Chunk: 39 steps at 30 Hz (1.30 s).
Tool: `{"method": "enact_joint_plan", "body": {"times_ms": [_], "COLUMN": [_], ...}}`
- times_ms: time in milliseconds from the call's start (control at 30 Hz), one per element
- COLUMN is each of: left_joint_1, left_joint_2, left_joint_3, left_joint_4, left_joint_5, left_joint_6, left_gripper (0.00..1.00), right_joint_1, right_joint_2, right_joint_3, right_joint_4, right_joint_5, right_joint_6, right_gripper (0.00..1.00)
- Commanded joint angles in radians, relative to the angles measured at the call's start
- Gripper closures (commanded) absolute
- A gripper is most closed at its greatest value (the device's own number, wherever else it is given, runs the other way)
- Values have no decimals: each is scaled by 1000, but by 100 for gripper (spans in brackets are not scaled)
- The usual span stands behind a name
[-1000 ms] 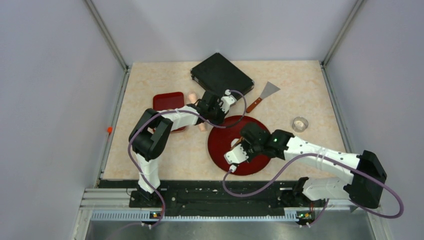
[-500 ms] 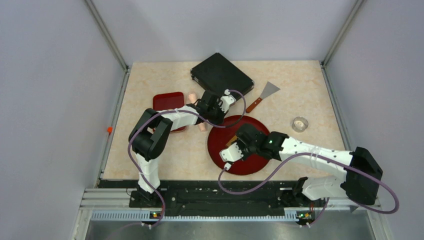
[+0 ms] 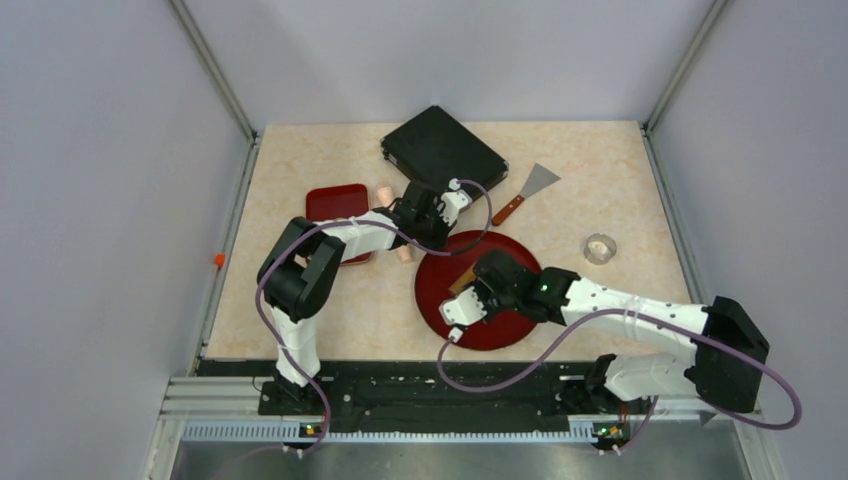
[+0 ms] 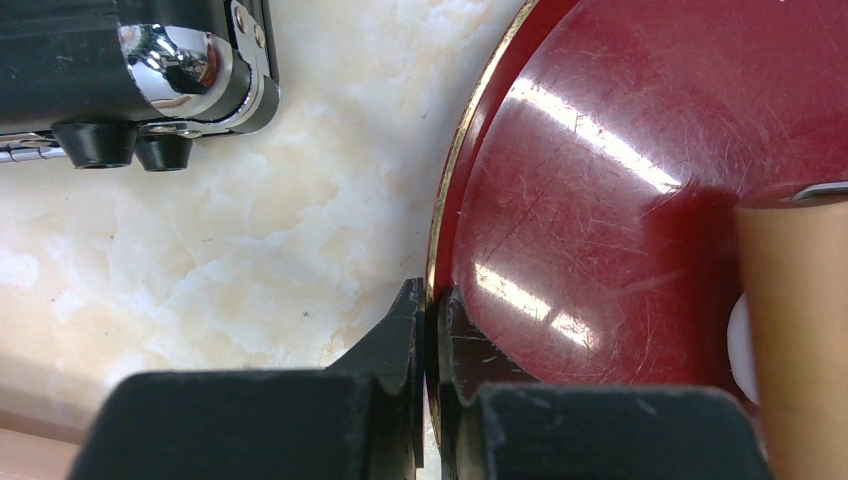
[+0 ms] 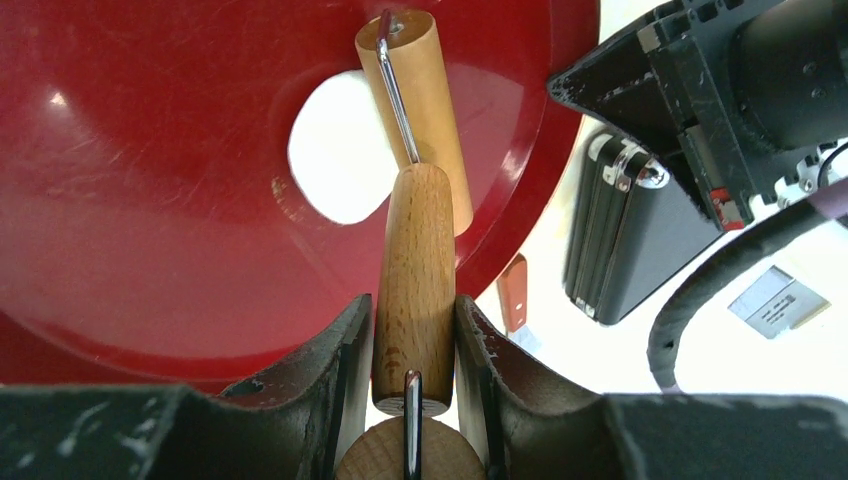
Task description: Roll out the dumpling wrappers from the dough
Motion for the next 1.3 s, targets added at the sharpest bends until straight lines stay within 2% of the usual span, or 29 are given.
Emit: {"method": "enact_joint_plan", "body": {"times_ms": [0,233,567,800,1133,1267], "left_joint_1": [5,5,5,6,6,6], "left_joint_2": [-19,-15,-14,-14,-15,-14], "left_joint_3": [-33,-31,-29,-29,-30,-32], "left_joint_4": [-34,-36,-36,-37,-34,-32], "left_joint_5": [-66,-69,-71,-70,-71,-74], "left_joint_6": [64,62,62,61,61,60], "left_gripper": [100,100,100,100,100,100], "right_joint_1": [22,22,23,22,23,22], "right_joint_2": [-58,-85,-127,-134,-131,-141], "right_joint_3": [-59,-129,-131,-141,-132,-61], "right_joint_4": [-265,-286,-408,-429,-448,-454], "right_joint_5": [-113,-131,-196,-219,-216,-189], "right_joint_6": [24,13,6,7,11,44], "right_gripper": [100,100,100,100,100,100]}}
